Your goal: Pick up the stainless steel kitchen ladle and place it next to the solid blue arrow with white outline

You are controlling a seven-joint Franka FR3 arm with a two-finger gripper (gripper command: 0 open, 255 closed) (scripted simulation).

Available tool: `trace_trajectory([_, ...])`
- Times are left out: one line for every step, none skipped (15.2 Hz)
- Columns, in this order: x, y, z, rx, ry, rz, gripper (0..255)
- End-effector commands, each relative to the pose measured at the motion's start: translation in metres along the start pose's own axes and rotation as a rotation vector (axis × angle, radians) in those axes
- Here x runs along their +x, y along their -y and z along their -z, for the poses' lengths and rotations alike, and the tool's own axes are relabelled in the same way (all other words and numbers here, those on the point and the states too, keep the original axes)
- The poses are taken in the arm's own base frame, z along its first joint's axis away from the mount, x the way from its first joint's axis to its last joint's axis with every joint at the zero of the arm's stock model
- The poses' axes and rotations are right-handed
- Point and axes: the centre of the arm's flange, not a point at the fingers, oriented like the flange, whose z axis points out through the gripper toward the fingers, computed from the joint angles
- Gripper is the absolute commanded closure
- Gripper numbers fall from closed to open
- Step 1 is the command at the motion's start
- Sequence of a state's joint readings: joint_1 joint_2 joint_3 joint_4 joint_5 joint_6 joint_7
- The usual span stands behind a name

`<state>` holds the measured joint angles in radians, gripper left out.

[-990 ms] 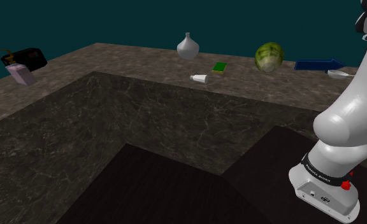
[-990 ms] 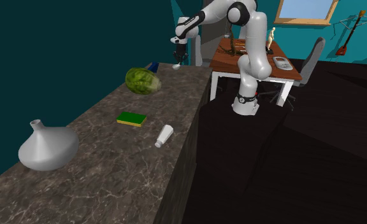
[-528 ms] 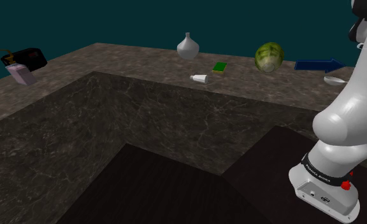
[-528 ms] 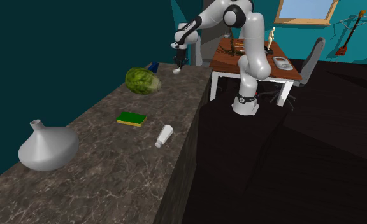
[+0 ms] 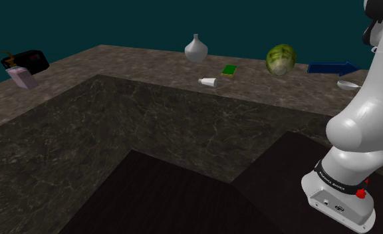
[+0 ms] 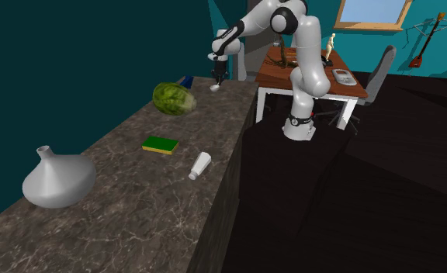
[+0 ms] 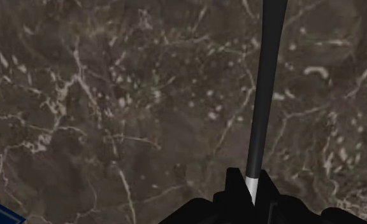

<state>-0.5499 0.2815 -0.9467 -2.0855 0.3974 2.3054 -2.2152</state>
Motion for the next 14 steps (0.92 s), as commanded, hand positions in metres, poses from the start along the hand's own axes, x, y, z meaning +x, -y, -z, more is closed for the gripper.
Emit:
trace_trajectory([0.0, 0.0, 0.0, 0.0, 0.0, 0.0, 0])
trace_trajectory([0.0, 0.0, 0.0, 0.0, 0.0, 0.0, 0])
trace_trajectory([0.0, 0.0, 0.0, 0.0, 0.0, 0.0, 0])
trace_trajectory([0.0, 0.0, 0.0, 0.0, 0.0, 0.0, 0])
trace_trajectory([0.0, 0.0, 0.0, 0.0, 0.0, 0.0, 0])
trace_trajectory([0.0, 0.0, 0.0, 0.0, 0.0, 0.0, 0])
trace_trajectory([0.0, 0.0, 0.013, 0.0, 0.0, 0.0, 0])
trace_trajectory([0.0, 0.0, 0.026, 0.0, 0.0, 0.0, 0])
trace_trajectory([0.0, 0.0, 0.04, 0.0, 0.0, 0.0, 0])
trace_trajectory([0.0, 0.0, 0.05, 0.0, 0.0, 0.0, 0])
trace_trajectory([0.0, 0.0, 0.05, 0.0, 0.0, 0.0, 0])
trace_trajectory([0.0, 0.0, 0.05, 0.0, 0.0, 0.0, 0])
trace_trajectory([0.0, 0.0, 0.05, 0.0, 0.0, 0.0, 0])
trace_trajectory([0.0, 0.0, 0.05, 0.0, 0.0, 0.0, 0])
